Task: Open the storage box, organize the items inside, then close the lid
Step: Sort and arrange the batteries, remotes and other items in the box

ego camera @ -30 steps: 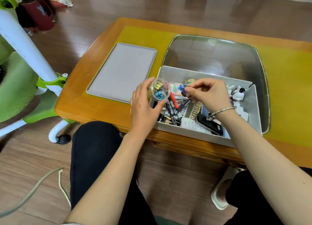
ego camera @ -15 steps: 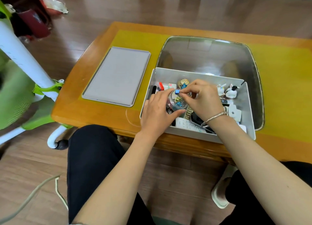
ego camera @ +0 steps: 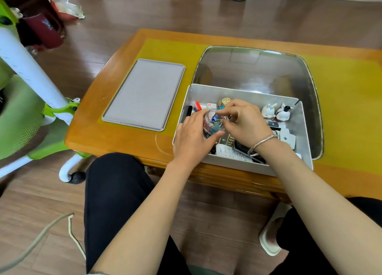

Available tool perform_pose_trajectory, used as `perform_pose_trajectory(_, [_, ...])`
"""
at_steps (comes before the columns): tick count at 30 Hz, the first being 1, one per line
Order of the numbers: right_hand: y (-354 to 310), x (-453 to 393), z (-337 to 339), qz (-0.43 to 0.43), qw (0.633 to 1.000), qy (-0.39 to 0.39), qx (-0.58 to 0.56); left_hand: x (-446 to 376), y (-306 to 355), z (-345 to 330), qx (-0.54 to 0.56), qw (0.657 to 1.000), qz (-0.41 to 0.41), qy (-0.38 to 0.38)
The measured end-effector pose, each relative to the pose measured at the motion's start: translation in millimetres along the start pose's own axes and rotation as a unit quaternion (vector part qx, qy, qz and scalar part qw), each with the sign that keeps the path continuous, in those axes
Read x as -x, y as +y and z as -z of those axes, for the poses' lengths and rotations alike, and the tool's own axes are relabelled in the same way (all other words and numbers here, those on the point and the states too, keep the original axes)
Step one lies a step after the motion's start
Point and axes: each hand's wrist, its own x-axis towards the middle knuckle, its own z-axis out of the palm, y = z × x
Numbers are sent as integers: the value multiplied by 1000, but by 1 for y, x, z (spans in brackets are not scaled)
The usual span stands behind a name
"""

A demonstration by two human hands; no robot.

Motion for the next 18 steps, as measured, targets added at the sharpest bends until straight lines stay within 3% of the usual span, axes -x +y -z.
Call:
perform_pose_trajectory(5, [0, 3, 4, -20, 993, 83, -77, 1, 0, 1, 24, 1000, 10, -9])
perform_pose_trajectory(11, [2, 5, -5, -64, 980, 76, -173, 3, 1, 2, 25, 1000, -2, -8])
perform_pose_trajectory(18, [-3, 1, -5, 23, 998, 50, -5, 3, 3, 2, 30, 1000, 8, 0])
